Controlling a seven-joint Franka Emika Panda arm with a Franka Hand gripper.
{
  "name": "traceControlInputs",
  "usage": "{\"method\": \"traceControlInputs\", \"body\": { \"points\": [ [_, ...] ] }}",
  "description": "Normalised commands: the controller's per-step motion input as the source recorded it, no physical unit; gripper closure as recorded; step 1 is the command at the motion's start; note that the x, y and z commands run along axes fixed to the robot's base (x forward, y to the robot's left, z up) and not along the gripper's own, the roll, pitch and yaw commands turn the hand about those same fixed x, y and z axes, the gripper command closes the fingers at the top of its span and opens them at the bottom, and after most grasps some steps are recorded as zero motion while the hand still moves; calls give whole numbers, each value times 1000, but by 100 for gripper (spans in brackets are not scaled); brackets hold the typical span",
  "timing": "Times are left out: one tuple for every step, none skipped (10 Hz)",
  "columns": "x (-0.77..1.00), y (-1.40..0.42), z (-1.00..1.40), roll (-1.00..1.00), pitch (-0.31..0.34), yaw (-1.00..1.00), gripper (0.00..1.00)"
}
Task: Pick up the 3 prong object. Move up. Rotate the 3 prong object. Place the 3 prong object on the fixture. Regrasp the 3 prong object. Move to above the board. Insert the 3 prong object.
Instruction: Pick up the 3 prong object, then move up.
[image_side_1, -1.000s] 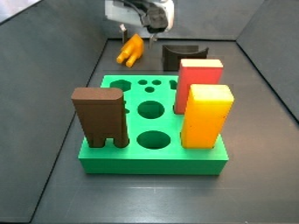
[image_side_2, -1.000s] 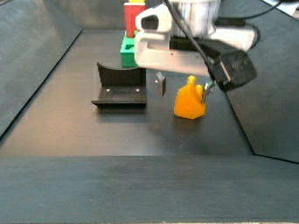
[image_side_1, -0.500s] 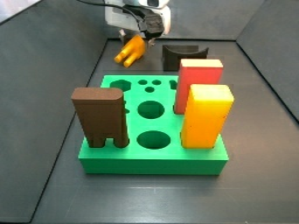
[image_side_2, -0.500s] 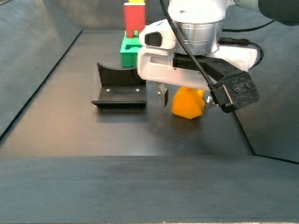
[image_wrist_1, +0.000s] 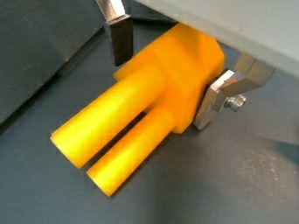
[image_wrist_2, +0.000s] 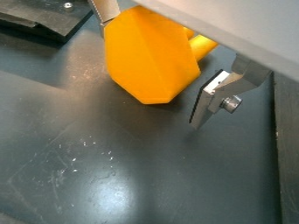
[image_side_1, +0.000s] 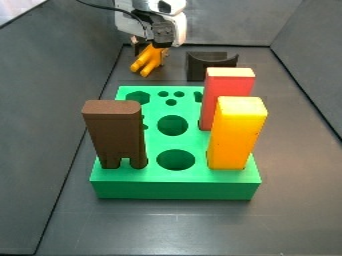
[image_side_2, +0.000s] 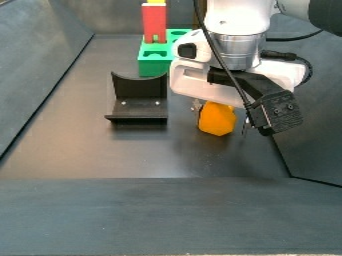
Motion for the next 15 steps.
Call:
{"method": "traceControlInputs", "body": {
  "points": [
    [0, 0, 0, 0, 0, 0, 100],
    [0, 0, 0, 0, 0, 0, 100],
    [0, 0, 0, 0, 0, 0, 100],
    [0, 0, 0, 0, 0, 0, 100],
    [0, 0, 0, 0, 0, 0, 100],
    [0, 0, 0, 0, 0, 0, 100],
    [0, 0, 0, 0, 0, 0, 100],
    [0, 0, 0, 0, 0, 0, 100],
    [0, 0, 0, 0, 0, 0, 100],
    [0, 0, 0, 0, 0, 0, 100],
    [0, 0, 0, 0, 0, 0, 100],
    [0, 0, 833, 0, 0, 0, 100],
    [-2, -36, 826, -10, 16, 33, 100],
    [-35, -29, 667, 5, 64, 26, 100],
    [-29, -18, 584, 19, 79, 20, 100]
  ]
}}
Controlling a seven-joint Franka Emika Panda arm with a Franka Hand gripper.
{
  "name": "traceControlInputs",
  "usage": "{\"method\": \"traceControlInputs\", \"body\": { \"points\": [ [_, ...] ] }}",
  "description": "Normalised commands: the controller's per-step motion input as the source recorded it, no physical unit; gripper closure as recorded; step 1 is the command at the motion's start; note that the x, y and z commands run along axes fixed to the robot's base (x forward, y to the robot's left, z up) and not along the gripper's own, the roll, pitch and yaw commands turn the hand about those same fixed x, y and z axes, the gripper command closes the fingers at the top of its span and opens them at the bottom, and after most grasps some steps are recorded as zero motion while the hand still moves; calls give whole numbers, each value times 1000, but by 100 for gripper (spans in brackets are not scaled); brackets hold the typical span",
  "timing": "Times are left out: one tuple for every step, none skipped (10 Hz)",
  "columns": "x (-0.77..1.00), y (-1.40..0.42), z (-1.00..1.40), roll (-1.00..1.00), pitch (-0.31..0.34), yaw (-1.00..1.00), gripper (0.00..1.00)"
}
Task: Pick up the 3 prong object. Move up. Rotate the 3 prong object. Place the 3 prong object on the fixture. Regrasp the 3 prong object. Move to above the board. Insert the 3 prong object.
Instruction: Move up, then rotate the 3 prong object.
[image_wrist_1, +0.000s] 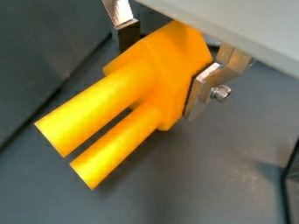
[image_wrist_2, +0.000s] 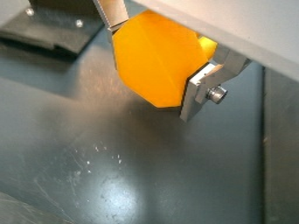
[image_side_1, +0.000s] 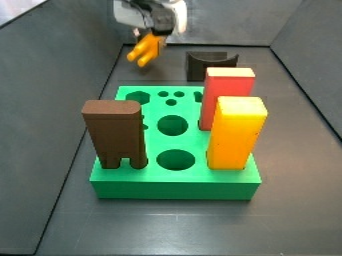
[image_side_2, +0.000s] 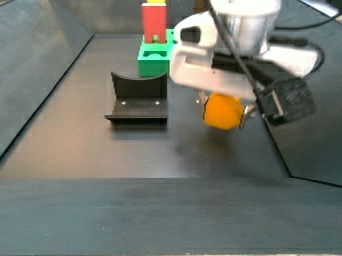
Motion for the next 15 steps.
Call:
{"method": "traceControlInputs", "body": {
  "points": [
    [-18, -10, 454, 43, 86, 10, 100],
    [-20, -8, 274, 77, 86, 1, 100],
    [181, -444, 833, 0, 0, 0, 100],
    [183, -417, 687, 20, -5, 12, 100],
    [87, -212, 562, 49, 34, 16, 100],
    [54, -141, 484, 63, 49, 15, 100],
    [23, -82, 321, 90, 66, 15, 100],
    [9, -55, 194, 110, 77, 16, 100],
    [0, 0, 0, 0, 0, -1000, 100],
    [7, 5, -30, -2, -1, -1000, 100],
    [6, 23, -24, -7, -3, -1000, 100],
    [7, 21, -24, -8, -3, -1000, 100],
    [8, 19, -22, -8, -3, -1000, 100],
    [9, 18, -22, -8, -3, -1000, 100],
    [9, 18, -21, -8, -4, -1000, 100]
  ]
}}
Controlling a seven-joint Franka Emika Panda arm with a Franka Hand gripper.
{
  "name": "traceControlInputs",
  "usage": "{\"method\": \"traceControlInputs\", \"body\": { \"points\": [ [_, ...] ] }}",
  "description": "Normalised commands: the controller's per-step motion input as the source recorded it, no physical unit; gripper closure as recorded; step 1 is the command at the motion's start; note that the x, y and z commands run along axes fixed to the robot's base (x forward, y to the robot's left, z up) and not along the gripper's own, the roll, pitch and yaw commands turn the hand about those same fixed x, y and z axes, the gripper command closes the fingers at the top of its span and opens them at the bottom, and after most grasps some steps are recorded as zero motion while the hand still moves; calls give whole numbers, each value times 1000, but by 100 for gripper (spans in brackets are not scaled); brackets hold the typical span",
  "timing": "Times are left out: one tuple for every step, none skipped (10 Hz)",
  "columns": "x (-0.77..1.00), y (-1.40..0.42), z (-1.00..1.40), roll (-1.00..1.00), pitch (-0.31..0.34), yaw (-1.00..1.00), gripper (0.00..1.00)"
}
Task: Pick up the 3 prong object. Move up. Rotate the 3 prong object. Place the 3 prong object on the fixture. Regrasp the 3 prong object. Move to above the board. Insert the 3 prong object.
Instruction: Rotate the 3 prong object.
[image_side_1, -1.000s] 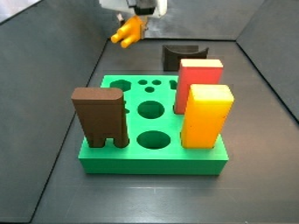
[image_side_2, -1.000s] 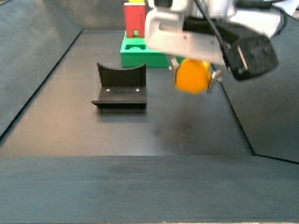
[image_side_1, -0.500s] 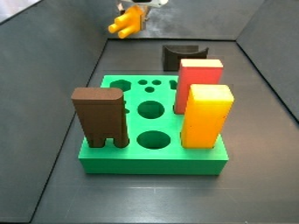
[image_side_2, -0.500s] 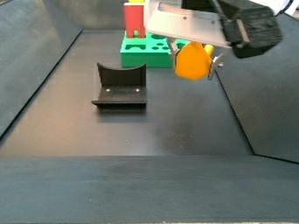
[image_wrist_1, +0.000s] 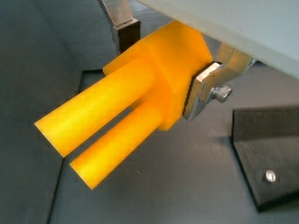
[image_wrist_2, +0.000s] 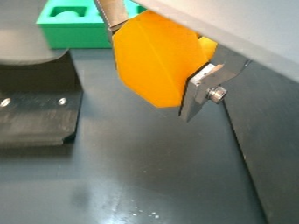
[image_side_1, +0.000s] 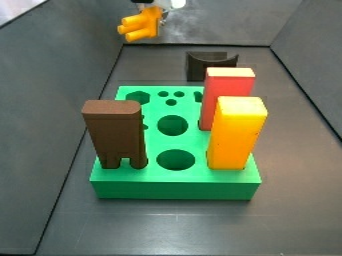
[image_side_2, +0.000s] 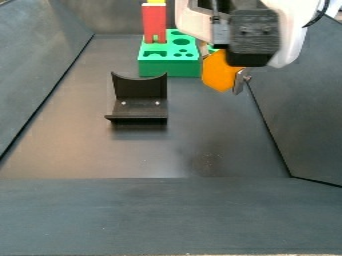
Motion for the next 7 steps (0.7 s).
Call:
{"method": "traceControlInputs", "body": {
  "points": [
    [9, 17, -21, -9, -4, -1000, 100],
    [9, 16, -20, -9, -4, -1000, 100],
    [9, 16, -20, -9, -4, -1000, 100],
    [9, 16, -20, -10, -4, -1000, 100],
    [9, 15, -20, -10, -4, -1000, 100],
    [9, 16, -20, -11, -4, -1000, 100],
    [9, 15, -20, -11, -5, -1000, 100]
  ]
}}
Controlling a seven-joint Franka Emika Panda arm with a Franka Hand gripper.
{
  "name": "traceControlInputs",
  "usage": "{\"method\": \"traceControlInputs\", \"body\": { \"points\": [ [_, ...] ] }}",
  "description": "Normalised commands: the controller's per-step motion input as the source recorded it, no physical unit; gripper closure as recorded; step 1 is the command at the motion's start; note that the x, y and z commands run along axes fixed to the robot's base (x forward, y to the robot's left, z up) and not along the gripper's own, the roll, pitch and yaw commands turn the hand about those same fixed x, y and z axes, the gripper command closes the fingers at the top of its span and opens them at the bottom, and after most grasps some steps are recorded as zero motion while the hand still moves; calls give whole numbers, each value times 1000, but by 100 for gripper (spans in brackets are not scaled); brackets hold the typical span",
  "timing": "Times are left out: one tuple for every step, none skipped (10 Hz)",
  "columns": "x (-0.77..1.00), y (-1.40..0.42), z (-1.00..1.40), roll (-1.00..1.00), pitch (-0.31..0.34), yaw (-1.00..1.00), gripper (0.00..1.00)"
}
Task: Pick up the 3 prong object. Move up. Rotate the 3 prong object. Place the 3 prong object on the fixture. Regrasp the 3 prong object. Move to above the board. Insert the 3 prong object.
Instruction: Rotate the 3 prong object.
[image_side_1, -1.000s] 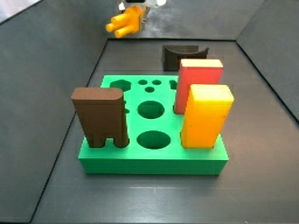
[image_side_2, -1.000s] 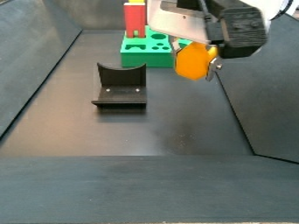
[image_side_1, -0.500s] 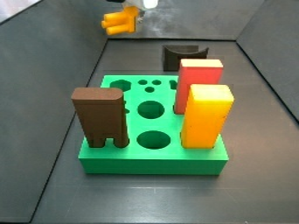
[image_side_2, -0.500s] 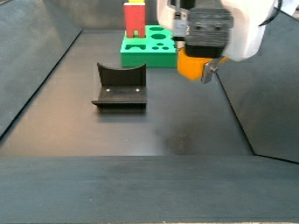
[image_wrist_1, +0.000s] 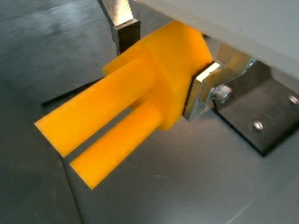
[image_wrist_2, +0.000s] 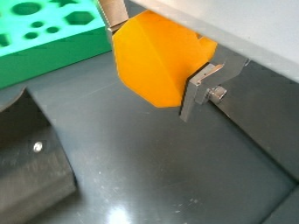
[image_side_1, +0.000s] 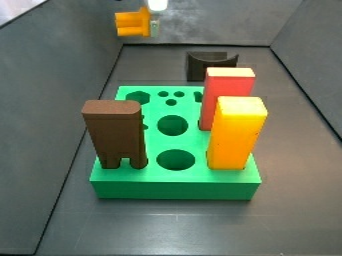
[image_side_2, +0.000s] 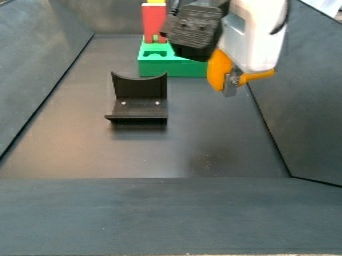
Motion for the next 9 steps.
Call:
{"method": "traceControlInputs", "body": {
  "points": [
    [9, 15, -20, -12, -5, -1000, 100],
    [9, 15, -20, -12, -5, -1000, 100],
    [9, 15, -20, -13, -5, -1000, 100],
    [8, 15, -20, -13, -5, -1000, 100],
    [8, 15, -20, -14, -6, -1000, 100],
    [8, 15, -20, -14, -6, -1000, 100],
    [8, 15, -20, -15, -6, -1000, 100],
    [8, 15, -20, -16, -7, -1000, 100],
    [8, 15, -20, -17, -7, -1000, 100]
  ]
}}
